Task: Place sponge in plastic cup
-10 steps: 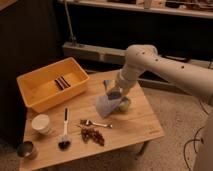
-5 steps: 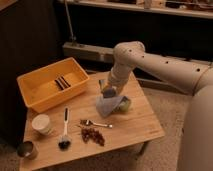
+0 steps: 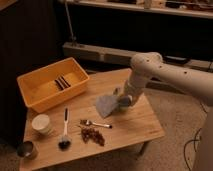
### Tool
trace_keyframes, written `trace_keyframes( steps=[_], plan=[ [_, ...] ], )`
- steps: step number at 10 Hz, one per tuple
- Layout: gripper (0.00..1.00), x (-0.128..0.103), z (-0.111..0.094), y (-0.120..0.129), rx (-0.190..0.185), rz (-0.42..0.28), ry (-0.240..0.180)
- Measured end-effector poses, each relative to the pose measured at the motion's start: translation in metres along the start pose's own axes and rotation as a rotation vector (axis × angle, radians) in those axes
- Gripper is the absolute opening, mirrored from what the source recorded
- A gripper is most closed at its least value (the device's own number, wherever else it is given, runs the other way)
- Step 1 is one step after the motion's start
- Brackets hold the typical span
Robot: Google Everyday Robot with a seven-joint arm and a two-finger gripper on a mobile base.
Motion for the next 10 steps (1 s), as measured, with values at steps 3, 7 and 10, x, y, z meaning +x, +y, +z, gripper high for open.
trace_keyframes(
  steps=[3,7,10],
  plan=[
    [0.11,0.009,0.011,-0.053,0.070,0.137,0.036],
    [0.11,0.009,0.039,-0.063,0.138,0.196,0.083],
    [0.11,0.003,0.047,-0.053,0.150,0.188,0.083]
  ],
)
